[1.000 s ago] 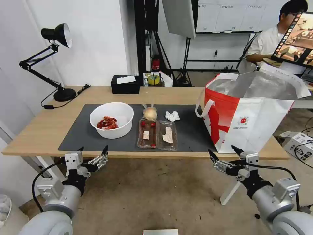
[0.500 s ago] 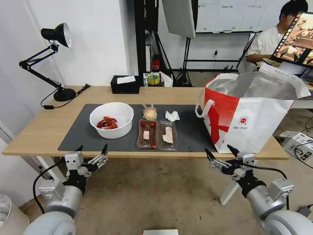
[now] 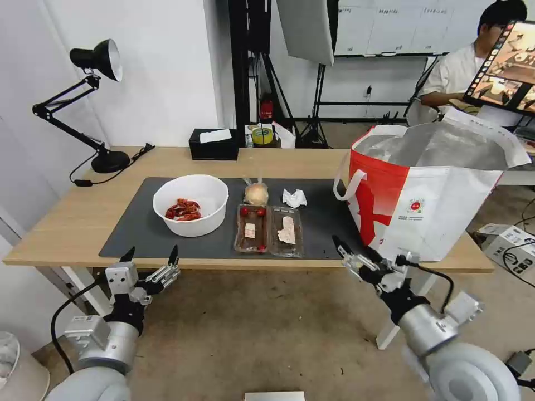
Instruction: Pick up the trash from the table and place it into the takeout bag.
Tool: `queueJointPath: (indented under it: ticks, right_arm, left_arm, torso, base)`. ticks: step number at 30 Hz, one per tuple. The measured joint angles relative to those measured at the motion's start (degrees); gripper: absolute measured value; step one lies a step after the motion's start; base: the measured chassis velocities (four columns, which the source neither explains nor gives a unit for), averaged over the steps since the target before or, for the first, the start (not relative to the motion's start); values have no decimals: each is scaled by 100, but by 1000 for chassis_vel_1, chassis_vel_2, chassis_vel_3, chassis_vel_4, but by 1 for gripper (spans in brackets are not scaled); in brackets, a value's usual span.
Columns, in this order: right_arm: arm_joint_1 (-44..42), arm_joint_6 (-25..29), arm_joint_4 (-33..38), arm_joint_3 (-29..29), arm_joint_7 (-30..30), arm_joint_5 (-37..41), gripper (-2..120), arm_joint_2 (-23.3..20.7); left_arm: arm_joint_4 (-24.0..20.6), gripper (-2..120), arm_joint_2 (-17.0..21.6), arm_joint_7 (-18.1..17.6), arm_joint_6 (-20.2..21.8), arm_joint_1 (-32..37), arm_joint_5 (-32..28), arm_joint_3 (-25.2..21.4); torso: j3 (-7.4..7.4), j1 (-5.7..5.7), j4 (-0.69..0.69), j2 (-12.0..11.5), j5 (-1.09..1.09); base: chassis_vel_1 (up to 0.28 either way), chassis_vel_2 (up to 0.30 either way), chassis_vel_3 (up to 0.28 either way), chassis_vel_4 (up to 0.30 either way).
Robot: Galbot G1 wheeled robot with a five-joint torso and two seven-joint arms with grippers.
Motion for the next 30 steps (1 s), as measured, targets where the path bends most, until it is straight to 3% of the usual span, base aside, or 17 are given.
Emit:
queueJointPath:
  ticks: [7, 10, 14, 19, 22, 30]
  right_arm:
    - [685, 208, -242, -780, 981, 1432, 100, -40]
    - [1233, 492, -450, -1248, 1833, 2211, 100, 129]
    - [1699, 843, -672, -1599, 2419, 2650, 100, 299]
    - [2000, 1066, -821, -1787, 2726, 2902, 100, 373]
    - [2287, 1310, -896, -1918, 3218, 3059, 100, 441]
    - [2544, 1575, -1188, -2172, 3663, 2901, 100, 632]
  left_arm:
    - [1, 100, -68, 32, 0, 89, 44, -164]
    - [12, 100, -80, 42, 15, 202, 80, -301]
    - [58, 100, -142, 61, 19, 346, 183, -409]
    - [104, 100, -269, 64, 36, 389, 292, -419]
    - [189, 100, -438, 87, 49, 421, 479, -381]
    - [253, 100, -578, 109, 111, 448, 622, -395]
  torso:
    - [0, 0, 0, 0, 0]
    - [0, 0, 0, 0, 0]
    - [0, 0, 1, 0, -1]
    - [0, 0, 0, 0, 0]
    - [0, 0, 0, 0, 0]
    - [0, 0, 0, 0, 0]
  base:
    - [0, 0, 0, 0]
    - [0, 0, 0, 0]
    - [0, 0, 0, 0]
    - [0, 0, 0, 0]
    - [0, 0, 0, 0]
    - [0, 0, 0, 0]
